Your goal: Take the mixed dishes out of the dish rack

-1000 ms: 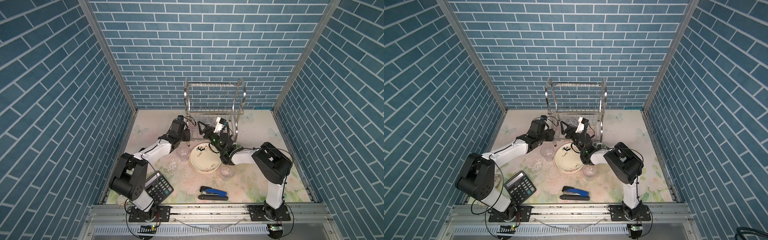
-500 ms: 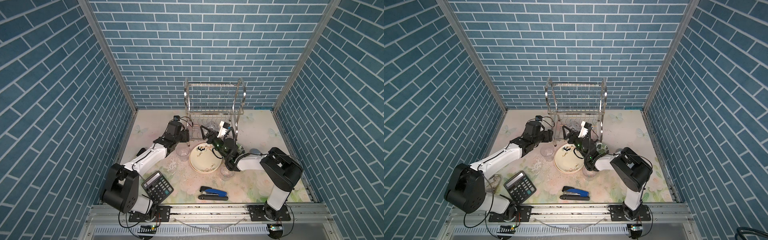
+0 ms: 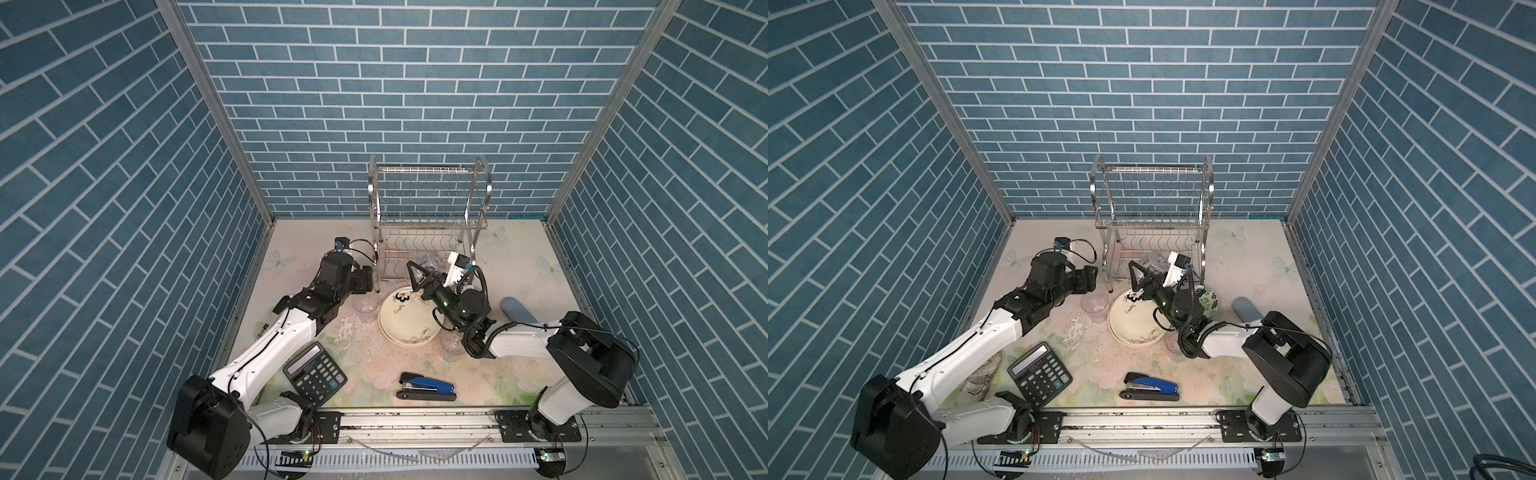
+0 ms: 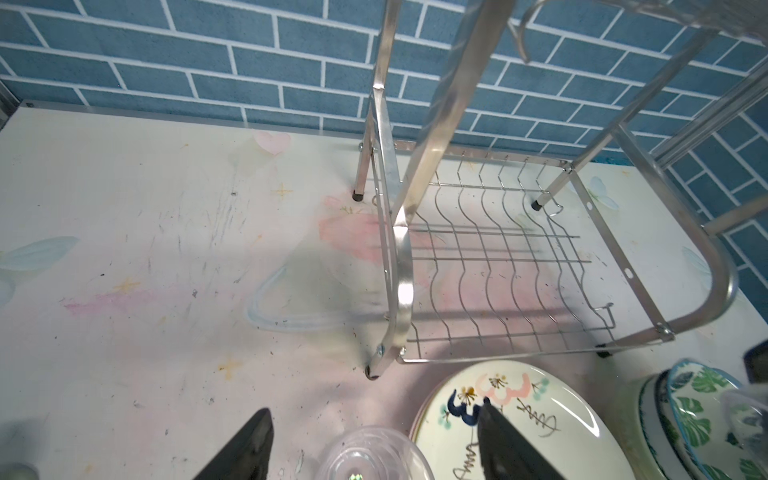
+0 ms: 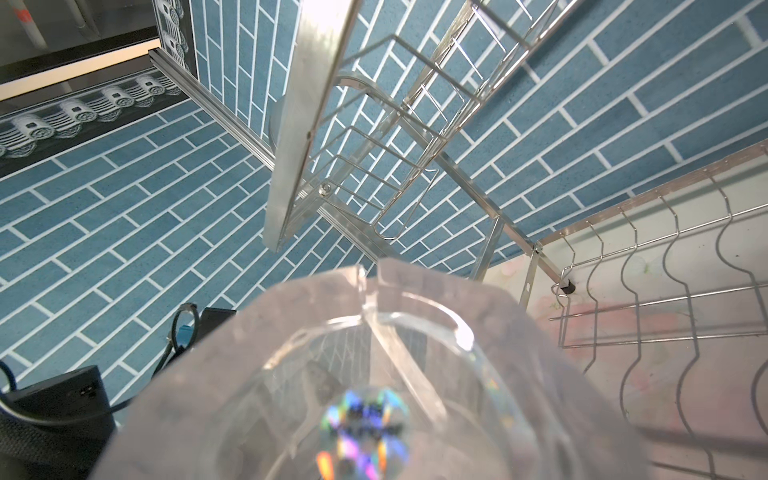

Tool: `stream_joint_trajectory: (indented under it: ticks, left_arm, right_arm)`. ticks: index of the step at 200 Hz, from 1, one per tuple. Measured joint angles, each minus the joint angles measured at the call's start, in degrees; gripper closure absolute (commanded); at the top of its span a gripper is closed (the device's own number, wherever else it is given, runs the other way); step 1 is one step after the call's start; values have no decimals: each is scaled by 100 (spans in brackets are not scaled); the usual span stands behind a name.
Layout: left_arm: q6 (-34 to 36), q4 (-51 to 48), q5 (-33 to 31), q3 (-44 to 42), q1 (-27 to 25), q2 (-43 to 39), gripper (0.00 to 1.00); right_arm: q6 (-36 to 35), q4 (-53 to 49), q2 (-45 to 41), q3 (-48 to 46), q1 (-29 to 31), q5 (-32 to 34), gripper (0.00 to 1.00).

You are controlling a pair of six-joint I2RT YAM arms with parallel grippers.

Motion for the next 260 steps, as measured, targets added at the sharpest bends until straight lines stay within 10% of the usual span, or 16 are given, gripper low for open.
stream_joint_trajectory:
  ticks: [159,260]
  left_arm:
    - [396,96,-2203,-444,-4035,-1067,19]
    - [1080,1626,-1703,-450,-4450,-758,13]
  right_arm:
    - [-131,-2616,-2688,-708,79,527,100]
    - [490,-3276,-3126,-702,57,216,100]
